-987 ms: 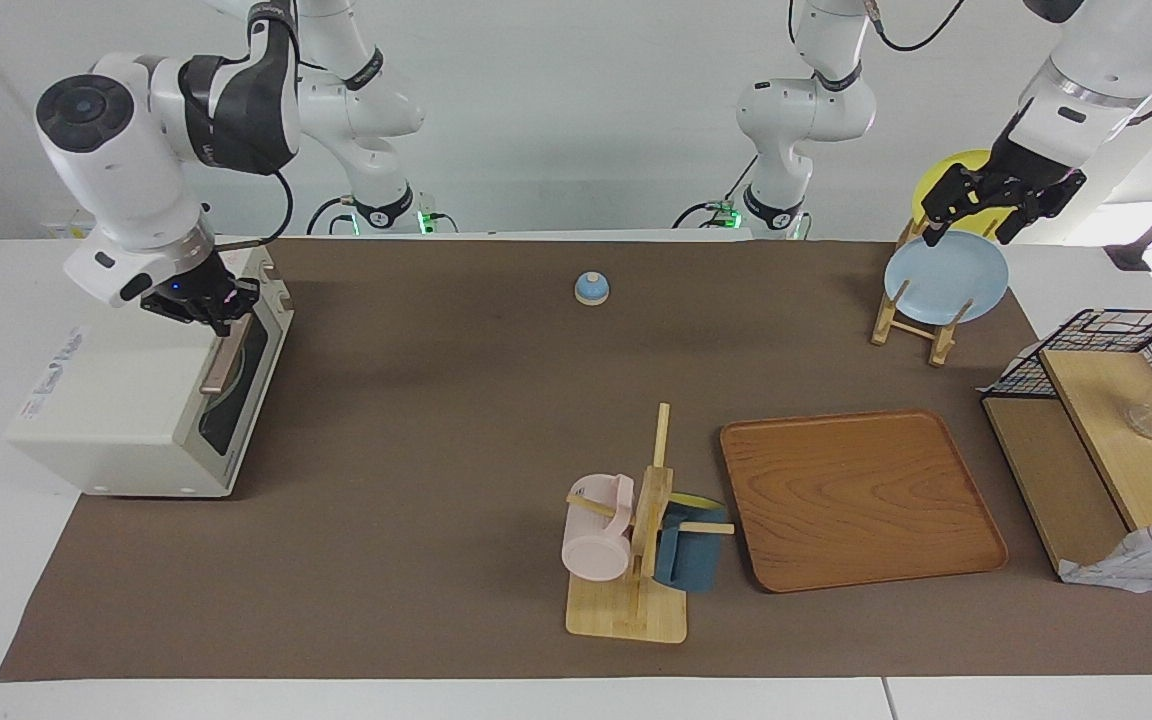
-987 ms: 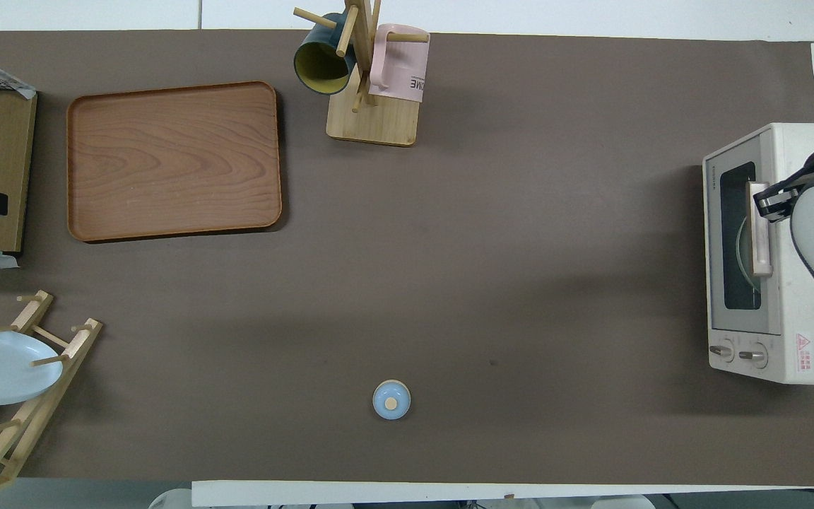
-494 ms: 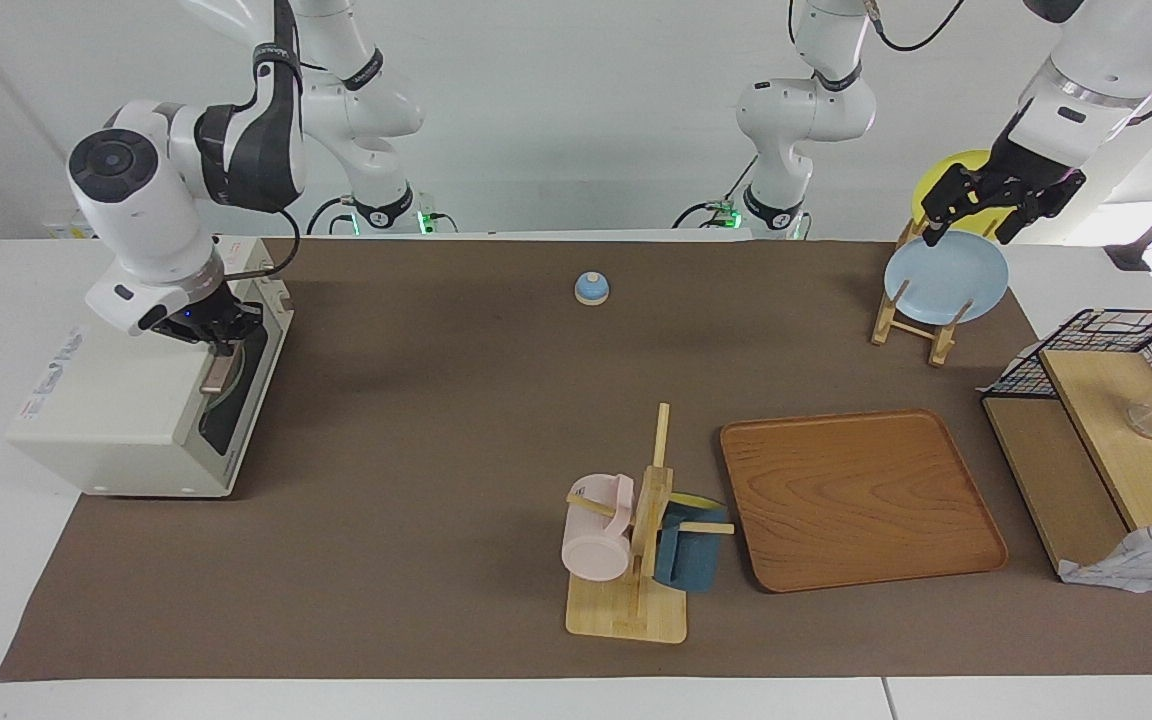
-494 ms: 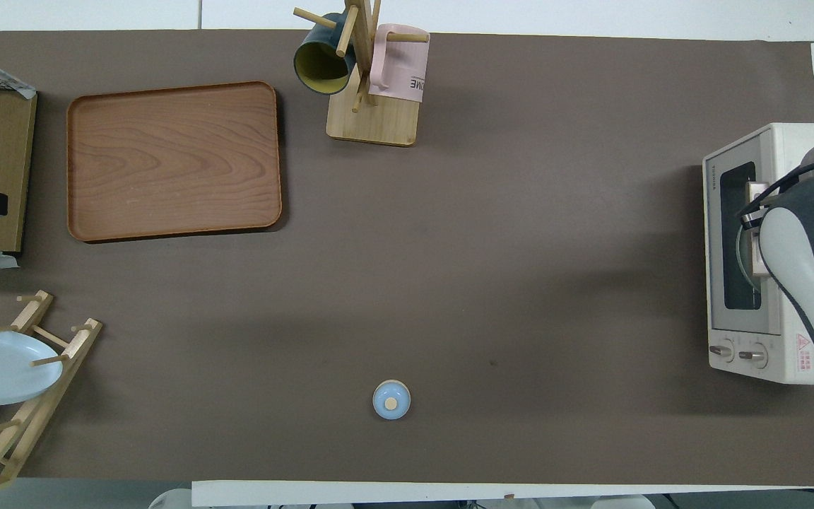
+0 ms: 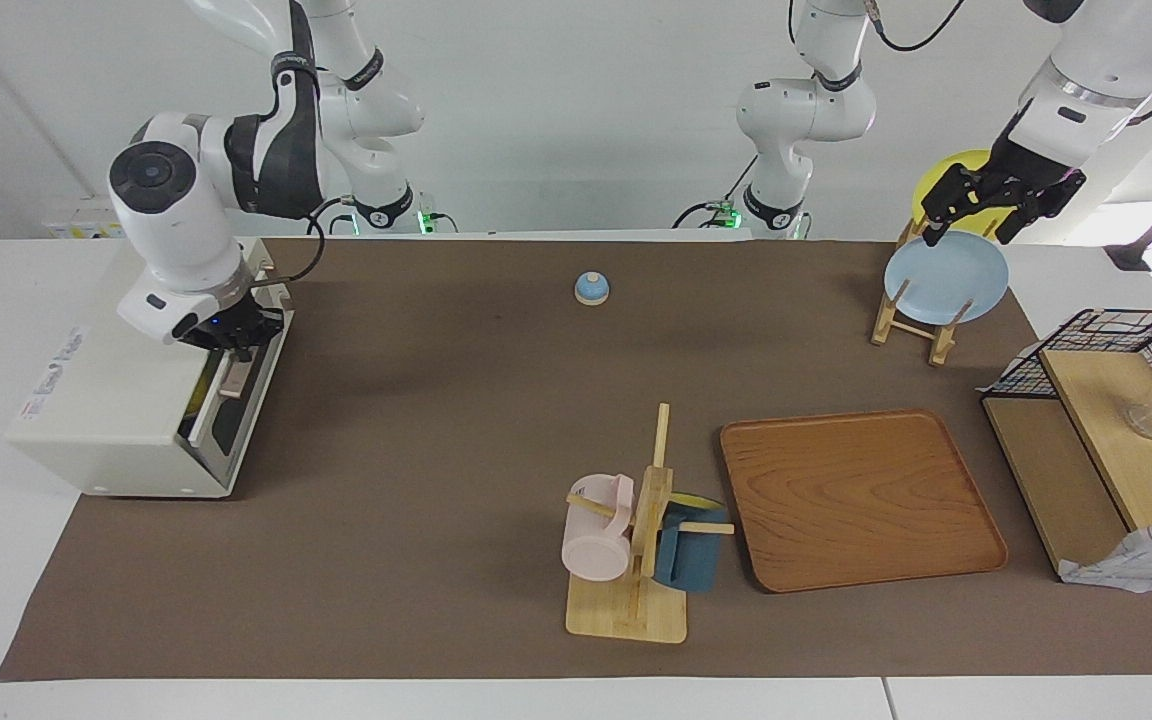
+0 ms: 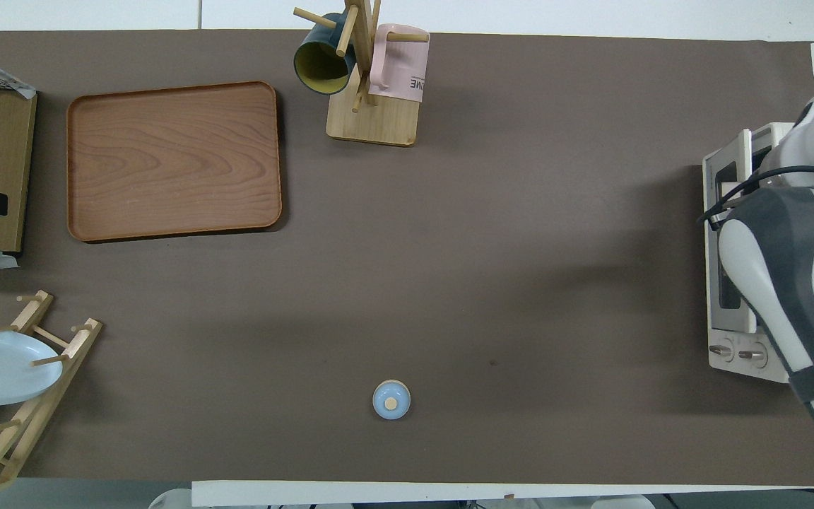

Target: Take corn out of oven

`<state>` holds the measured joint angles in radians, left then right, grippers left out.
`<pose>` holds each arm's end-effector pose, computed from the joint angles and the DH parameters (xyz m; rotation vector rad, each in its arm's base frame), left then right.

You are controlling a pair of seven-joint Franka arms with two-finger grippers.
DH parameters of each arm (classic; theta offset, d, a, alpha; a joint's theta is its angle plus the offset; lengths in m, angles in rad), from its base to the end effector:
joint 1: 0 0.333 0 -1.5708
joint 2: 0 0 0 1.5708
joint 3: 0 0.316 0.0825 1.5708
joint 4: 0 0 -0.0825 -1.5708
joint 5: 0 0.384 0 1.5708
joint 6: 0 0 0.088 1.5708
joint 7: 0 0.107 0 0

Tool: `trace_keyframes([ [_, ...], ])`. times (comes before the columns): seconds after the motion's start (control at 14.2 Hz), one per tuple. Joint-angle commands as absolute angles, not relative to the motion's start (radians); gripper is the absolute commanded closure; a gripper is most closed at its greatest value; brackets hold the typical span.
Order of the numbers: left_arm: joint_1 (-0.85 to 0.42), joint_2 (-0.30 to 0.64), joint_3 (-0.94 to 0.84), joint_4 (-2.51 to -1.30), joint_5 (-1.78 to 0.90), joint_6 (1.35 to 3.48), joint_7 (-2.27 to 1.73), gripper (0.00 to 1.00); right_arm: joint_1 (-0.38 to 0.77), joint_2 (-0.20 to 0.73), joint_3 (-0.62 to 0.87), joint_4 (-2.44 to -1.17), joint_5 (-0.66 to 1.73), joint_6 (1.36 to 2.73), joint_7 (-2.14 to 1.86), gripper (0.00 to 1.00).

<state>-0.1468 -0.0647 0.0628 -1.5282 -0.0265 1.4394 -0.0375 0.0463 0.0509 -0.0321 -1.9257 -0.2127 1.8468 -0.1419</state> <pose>0.5183 -0.0455 0.6677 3.1115 -0.0775 -0.0405 0.5581 -0.0085 0.4528 2.9218 0.3339 -0.2097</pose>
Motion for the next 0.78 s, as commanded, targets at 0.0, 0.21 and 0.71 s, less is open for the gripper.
trace_keyframes([
  [0.0, -0.143, -0.072, 0.061, -1.528, -0.017, 1.424, -0.034, 0.0, 0.086, 0.164, -0.032, -1.939, -0.213, 1.991, -0.049, 1.0],
  [0.21, -0.143, -0.074, 0.061, -1.528, -0.017, 1.424, -0.032, 0.0, 0.112, 0.238, -0.032, -1.939, -0.209, 2.072, 0.004, 1.0],
  [0.71, -0.143, -0.072, 0.061, -1.528, -0.017, 1.424, -0.032, 0.0, 0.115, 0.307, -0.031, -1.954, -0.085, 2.164, 0.055, 1.0],
])
